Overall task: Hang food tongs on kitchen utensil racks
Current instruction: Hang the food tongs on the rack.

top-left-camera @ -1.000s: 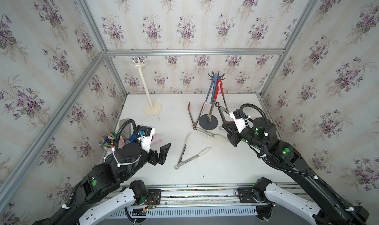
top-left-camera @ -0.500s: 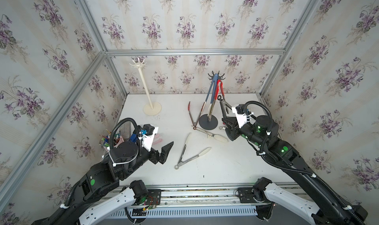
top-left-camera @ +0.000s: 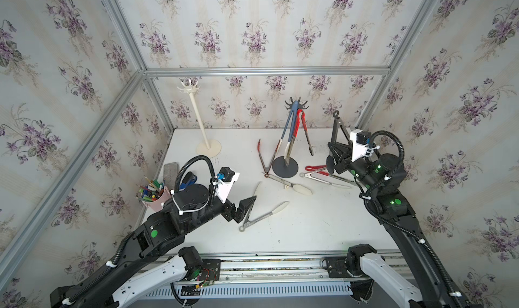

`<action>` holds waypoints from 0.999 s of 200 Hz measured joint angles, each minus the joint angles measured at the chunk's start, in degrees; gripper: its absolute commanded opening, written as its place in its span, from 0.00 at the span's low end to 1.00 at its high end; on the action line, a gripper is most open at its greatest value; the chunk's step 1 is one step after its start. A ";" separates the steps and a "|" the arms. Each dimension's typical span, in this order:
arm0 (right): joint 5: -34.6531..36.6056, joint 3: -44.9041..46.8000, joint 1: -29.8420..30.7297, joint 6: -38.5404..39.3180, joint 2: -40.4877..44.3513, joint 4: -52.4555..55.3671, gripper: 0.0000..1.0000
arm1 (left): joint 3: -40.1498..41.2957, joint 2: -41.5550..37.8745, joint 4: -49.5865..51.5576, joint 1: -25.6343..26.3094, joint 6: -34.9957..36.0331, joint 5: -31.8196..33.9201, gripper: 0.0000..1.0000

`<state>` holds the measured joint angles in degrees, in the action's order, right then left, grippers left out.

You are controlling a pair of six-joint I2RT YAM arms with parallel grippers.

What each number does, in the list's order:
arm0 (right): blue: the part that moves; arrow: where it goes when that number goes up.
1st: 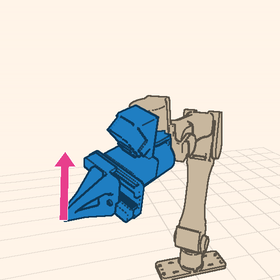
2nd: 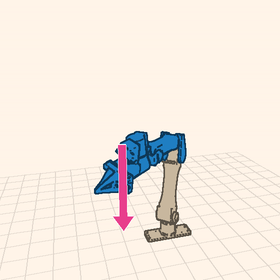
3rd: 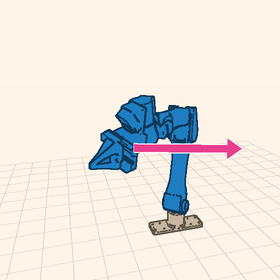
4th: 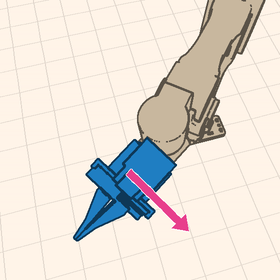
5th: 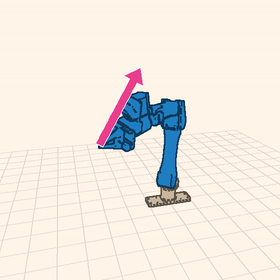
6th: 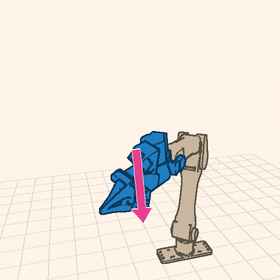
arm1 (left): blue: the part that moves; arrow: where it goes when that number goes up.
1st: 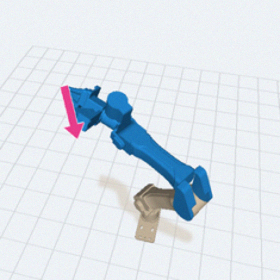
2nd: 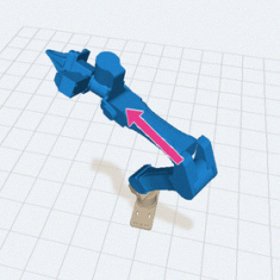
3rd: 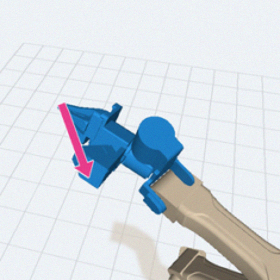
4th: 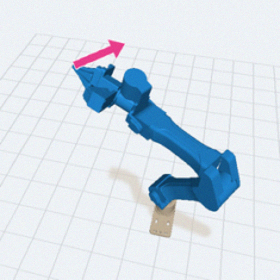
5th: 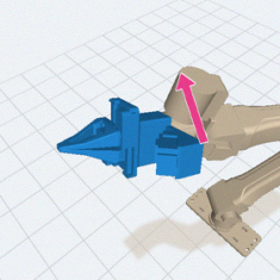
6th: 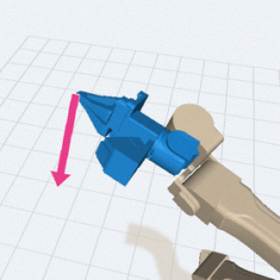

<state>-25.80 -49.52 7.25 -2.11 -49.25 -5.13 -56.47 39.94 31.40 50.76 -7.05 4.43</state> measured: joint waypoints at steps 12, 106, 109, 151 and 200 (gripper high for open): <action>-4.87 0.33 -2.84 -1.86 -2.32 -2.40 0.00 | -0.02 0.42 -0.50 0.00 -0.15 0.07 0.99; -30.60 -2.38 -10.29 -4.37 -16.33 -13.38 0.00 | 3.41 -7.78 -1.33 0.00 -1.03 3.80 0.99; -31.26 -2.62 -10.45 -4.11 -16.65 -13.40 0.00 | 3.41 -7.91 -1.29 0.00 -1.01 3.93 0.99; -37.86 -6.43 -12.00 -0.17 -21.11 -10.73 0.00 | 3.19 -8.07 -0.87 0.00 -0.33 4.52 0.99; -42.60 -9.42 -13.27 3.43 -25.53 -7.23 0.00 | 2.34 -6.49 -0.83 0.00 0.55 3.41 0.99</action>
<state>-68.40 -58.94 -6.02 1.32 -74.78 -12.36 -54.13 33.45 30.57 50.76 -6.50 7.84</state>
